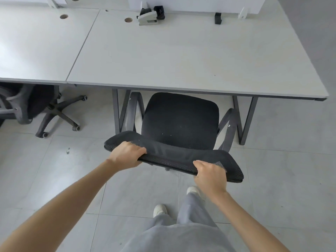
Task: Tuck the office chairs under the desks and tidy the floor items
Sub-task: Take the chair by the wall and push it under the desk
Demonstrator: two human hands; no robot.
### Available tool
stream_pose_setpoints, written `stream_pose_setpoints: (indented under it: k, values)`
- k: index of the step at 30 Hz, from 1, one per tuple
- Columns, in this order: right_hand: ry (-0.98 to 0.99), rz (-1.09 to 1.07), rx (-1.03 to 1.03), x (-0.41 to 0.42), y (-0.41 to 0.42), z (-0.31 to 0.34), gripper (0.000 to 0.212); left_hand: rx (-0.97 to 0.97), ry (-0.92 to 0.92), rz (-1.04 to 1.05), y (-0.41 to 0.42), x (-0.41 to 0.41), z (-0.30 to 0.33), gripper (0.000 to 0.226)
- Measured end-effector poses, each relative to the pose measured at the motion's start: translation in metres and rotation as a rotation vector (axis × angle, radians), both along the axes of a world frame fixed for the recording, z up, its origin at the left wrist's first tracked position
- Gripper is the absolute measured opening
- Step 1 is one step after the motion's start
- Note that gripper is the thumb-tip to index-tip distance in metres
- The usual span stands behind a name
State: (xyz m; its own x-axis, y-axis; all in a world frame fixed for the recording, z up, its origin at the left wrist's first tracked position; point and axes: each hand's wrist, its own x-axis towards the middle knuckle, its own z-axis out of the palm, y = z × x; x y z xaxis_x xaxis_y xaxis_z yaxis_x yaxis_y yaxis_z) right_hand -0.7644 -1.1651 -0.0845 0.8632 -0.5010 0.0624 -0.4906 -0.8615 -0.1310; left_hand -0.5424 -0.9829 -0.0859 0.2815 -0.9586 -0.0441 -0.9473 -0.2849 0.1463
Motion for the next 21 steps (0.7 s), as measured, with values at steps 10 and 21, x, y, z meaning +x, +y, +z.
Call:
stream_pose_setpoints:
  k: [10,21]
  values:
    - [0.010,-0.007,-0.021,0.000,-0.134,-0.004,0.023,-0.027,0.050,0.022,-0.113,-0.018,-0.005,0.010]
    - [0.173,0.038,0.021,0.052,-0.242,-0.004,0.020,0.046,0.035,0.111,-0.207,0.018,-0.006,0.015]
